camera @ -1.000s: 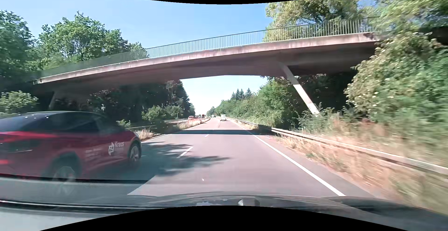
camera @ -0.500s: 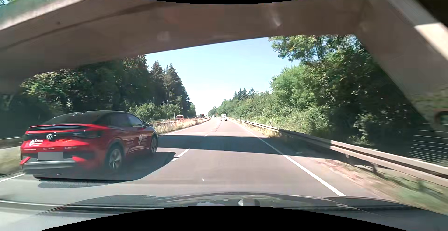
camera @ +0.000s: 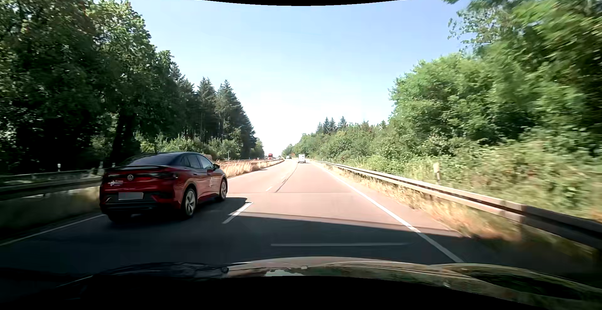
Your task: Follow the waypoints while adhering to traffic rules and regulations
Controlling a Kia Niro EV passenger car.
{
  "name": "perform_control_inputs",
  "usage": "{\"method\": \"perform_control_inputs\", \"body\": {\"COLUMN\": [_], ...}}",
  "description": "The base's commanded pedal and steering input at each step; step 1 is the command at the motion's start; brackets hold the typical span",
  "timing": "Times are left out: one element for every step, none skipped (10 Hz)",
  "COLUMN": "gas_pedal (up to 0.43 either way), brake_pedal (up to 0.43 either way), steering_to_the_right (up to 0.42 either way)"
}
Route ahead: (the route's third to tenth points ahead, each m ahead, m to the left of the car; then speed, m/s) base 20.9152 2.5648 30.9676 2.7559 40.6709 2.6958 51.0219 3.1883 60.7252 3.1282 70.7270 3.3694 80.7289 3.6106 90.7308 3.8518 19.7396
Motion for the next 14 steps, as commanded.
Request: {"method": "perform_control_inputs", "body": {"gas_pedal": [0.177,0.177,0.177,0.177,0.177,0.177,0.177,0.177,0.177,0.177,0.177,0.177,0.177,0.177], "brake_pedal": [0.000,0.000,0.000,0.000,0.000,0.000,0.000,0.000,0.000,0.000,0.000,0.000,0.000,0.000], "steering_to_the_right": [-0.005,-0.005,-0.005,-0.005,-0.004,-0.005,-0.004,-0.005,-0.004,-0.004,-0.004,-0.003,-0.002,-0.002]}}
